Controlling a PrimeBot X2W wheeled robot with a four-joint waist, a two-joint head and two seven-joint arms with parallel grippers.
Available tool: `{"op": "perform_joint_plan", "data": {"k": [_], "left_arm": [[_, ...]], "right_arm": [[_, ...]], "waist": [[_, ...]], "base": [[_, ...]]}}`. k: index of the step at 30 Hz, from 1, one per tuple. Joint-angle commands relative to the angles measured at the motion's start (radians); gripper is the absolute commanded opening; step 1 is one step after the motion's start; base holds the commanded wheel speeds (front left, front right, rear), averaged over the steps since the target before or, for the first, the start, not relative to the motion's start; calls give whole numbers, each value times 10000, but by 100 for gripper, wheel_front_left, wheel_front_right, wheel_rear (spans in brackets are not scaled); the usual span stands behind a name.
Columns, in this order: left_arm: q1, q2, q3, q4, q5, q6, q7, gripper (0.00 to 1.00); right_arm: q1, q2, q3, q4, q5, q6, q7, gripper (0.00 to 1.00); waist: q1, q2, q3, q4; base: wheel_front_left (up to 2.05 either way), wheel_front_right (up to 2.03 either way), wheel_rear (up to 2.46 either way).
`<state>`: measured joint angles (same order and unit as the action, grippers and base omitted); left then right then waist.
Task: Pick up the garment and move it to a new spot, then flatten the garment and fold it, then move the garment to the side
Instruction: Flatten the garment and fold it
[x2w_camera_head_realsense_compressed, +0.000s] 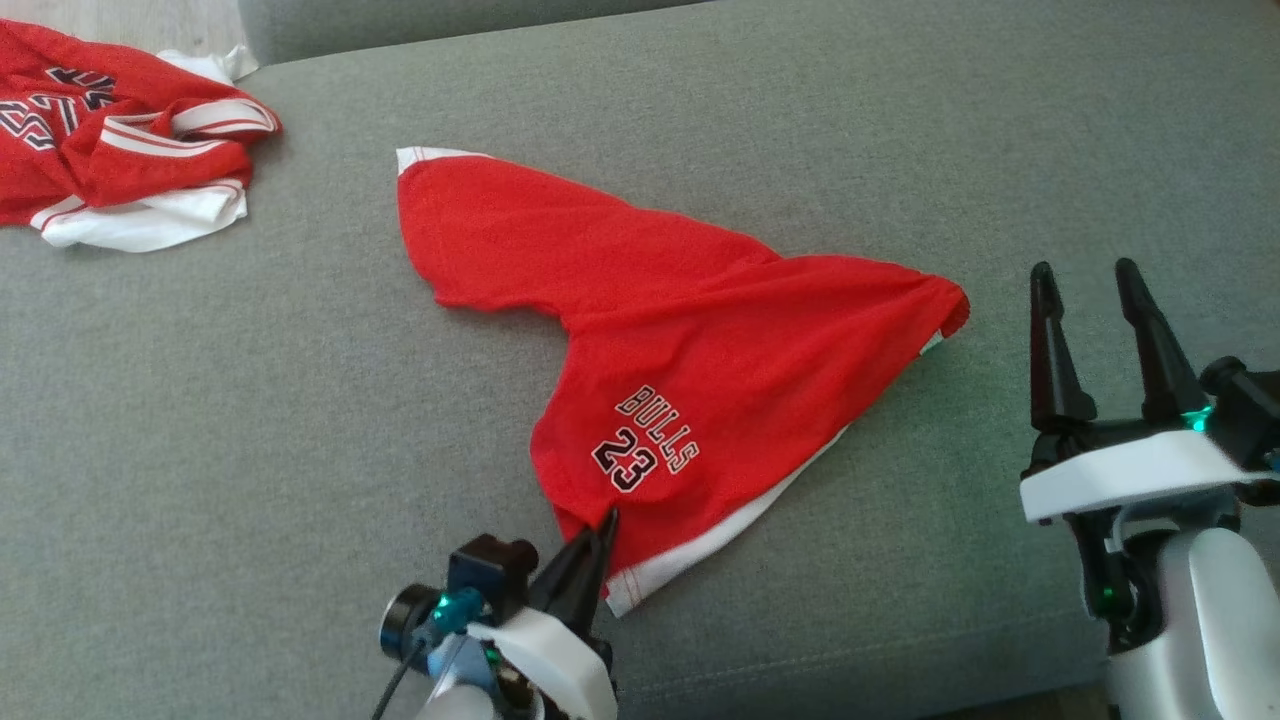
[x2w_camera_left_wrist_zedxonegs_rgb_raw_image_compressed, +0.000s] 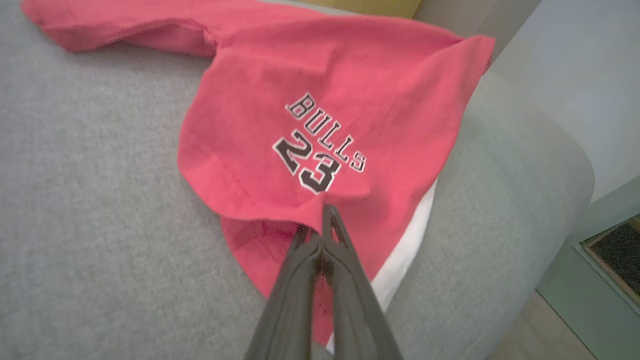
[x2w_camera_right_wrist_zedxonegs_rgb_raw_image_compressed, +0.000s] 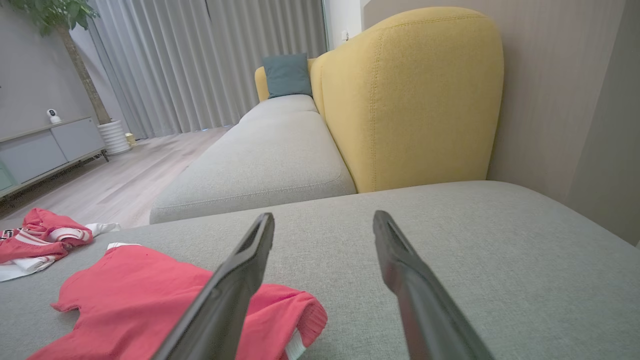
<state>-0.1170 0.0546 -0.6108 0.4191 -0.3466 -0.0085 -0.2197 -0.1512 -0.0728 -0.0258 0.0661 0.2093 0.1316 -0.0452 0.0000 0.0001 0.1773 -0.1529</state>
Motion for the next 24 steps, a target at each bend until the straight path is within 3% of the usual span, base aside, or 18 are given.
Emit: {"op": "perform_joint_plan", "data": {"k": [1,7,12,24], "left_arm": [[-421,-43,279,-462,-87,49,-219,0],[-735,85,903,-1290,-47,299,-385,0],[-1615,613,1693,-1734,8,459,-398,0],[-3170,1435,2715,387,-293,633,-80,0]], "right_arm": [[-80,29,120,-407,-83,-9,-117,100],[-11,105,-4,-469,-94,-9,-187,100],[28,146,-113,-462,-126,-9,-237,100],[-150,202,172,-261,-8,-9,-517,100]], "waist": [[0,-1,-15,6],[0,-1,-8,5],[0,-1,61,-64],[0,-1,438,-649]], "base": [[0,0,0],[0,0,0],[0,0,0],[0,0,0]]}}
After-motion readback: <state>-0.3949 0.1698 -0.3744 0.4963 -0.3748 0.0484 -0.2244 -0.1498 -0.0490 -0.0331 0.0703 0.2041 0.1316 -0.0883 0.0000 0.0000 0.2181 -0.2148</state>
